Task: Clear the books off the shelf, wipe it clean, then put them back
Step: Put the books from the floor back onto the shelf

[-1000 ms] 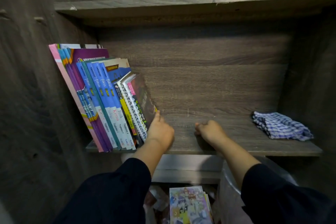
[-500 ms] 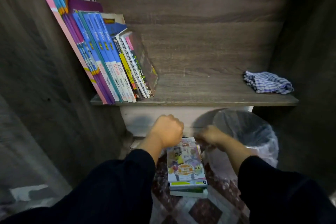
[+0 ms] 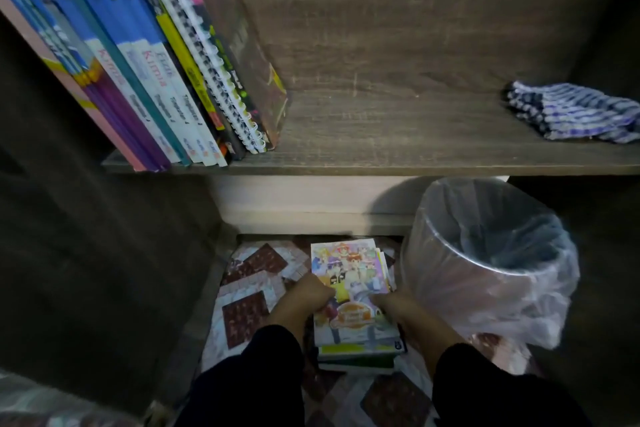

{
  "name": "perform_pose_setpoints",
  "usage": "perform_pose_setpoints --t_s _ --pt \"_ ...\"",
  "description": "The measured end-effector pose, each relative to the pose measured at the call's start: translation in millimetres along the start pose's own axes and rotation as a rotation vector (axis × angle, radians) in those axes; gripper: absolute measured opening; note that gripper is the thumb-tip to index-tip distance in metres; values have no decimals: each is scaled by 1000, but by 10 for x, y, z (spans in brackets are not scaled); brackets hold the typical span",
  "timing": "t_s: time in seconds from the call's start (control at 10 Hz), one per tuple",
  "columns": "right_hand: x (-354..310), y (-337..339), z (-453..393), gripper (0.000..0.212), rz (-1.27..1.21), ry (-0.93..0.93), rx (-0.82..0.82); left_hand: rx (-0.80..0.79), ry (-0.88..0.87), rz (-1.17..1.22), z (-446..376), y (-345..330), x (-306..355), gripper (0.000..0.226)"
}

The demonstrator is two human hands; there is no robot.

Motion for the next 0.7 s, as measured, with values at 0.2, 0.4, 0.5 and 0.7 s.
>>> perform_pose_setpoints --t_s 0.2,0.4,0.5,0.7 --pt "-81 45 -39 44 93 -44 7 45 120 278 -15 14 -97 12" --pt "-235 248 320 34 -105 43 -12 62 31 358 117 204 -1 20" --pt "-395 361 477 29 -212 224 18 32 -119 429 215 329 154 52" --pt "-585 450 746 47 -243 477 -1 -5 -219 544 379 382 208 68"
Point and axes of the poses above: each hand's wrist, its own z-axis away from the middle knuckle, its own y-axis out of the back of the hand, x = y × z, the point moved 7 cm from there along -z, towards the middle knuckle, and after that the axes turned 15 degrees about z, right-handed, at the moved point
